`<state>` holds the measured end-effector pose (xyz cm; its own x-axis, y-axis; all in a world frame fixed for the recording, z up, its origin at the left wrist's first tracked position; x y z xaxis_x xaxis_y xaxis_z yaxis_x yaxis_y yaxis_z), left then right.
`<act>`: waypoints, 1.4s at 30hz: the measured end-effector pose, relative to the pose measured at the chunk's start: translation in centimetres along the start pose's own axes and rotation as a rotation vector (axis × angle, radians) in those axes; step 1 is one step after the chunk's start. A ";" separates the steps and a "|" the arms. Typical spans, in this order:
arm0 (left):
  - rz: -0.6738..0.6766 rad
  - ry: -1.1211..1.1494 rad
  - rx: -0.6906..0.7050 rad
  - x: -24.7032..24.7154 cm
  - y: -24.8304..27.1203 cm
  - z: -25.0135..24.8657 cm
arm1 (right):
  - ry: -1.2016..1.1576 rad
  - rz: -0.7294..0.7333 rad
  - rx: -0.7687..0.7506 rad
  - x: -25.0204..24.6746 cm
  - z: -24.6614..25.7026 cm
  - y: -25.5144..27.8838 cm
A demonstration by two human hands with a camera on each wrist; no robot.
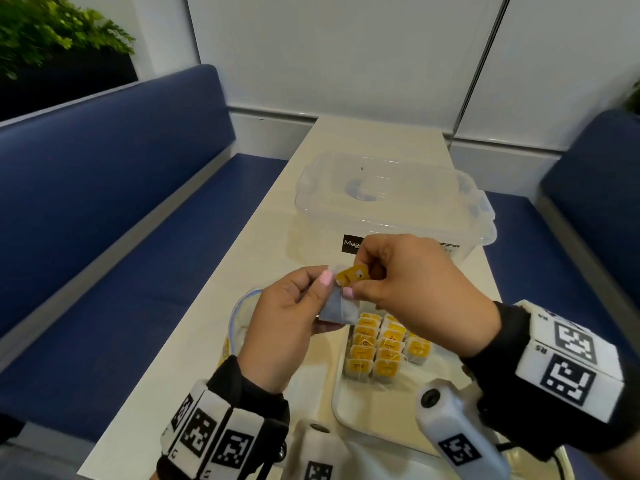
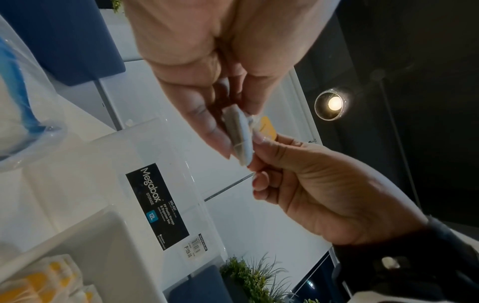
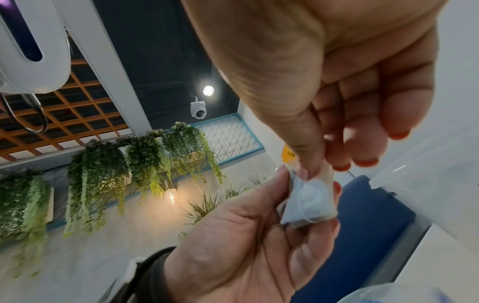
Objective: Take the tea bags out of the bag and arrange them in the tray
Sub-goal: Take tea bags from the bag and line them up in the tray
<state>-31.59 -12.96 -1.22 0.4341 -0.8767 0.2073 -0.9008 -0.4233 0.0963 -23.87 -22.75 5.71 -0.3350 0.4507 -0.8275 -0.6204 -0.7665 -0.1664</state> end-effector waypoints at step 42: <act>0.103 -0.081 -0.001 0.3 0.3 1.1 | -0.184 -0.024 0.021 1.3 -1.4 1.2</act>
<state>-31.71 -13.56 -2.17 0.3385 -0.9310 0.1369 -0.9405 -0.3302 0.0796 -24.02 -23.70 3.68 -0.4428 0.5461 -0.7111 -0.6436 -0.7458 -0.1719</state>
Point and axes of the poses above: each hand's wrist, its own y-axis away from the middle knuckle, its own x-axis out of the palm, z = x × y, the point moved 6 cm from there along -y, towards the middle knuckle, and after that the axes turned 6 degrees about -x, right-handed, at the moved point
